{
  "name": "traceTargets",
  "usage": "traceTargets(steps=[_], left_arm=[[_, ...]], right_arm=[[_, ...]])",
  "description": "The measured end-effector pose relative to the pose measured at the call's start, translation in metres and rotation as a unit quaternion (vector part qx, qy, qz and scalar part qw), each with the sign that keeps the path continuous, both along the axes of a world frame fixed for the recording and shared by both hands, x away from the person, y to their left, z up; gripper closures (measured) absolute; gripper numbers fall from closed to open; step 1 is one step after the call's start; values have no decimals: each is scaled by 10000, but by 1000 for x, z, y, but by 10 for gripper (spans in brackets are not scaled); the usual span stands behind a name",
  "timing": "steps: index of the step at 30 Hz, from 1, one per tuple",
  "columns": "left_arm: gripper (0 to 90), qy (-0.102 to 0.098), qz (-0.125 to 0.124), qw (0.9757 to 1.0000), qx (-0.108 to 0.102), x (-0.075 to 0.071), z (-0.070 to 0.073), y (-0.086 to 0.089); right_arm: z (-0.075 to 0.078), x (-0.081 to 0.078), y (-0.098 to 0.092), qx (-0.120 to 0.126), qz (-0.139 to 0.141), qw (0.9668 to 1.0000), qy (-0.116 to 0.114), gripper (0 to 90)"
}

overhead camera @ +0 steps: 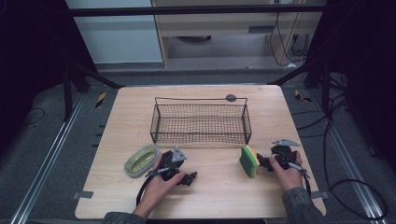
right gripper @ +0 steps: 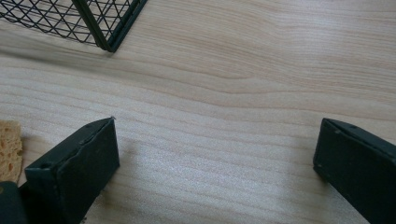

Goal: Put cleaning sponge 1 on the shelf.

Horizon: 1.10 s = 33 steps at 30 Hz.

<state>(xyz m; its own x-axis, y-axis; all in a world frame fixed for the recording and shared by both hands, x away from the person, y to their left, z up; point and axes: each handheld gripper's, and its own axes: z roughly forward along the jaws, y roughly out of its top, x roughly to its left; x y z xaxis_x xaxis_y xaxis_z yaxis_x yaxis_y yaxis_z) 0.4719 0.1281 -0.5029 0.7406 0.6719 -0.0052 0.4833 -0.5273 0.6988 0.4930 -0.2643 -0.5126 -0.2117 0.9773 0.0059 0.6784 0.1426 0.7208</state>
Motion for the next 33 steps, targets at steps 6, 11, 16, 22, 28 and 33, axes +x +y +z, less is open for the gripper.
traceTargets(steps=[6,11,16,22,28,33], left_arm=[[35,-157,-146,9995,-237,-1,21,2],[36,-296,-336,9990,88,4,46,10],[38,-344,-173,9973,633,7,74,37],[54,-170,171,9962,843,9,87,69],[85,67,279,9906,1336,17,99,104],[120,168,368,9891,1418,22,106,116]], right_arm=[[0,1,-1,-14,59,10000,-2,4],[0,4,-2,-7,134,9999,-12,5],[0,3,-1,-11,123,9999,-23,6],[0,0,-2,-7,216,9998,-19,5],[0,0,-2,-16,252,9997,-28,6],[0,-1,-1,-46,306,9995,-42,7]])
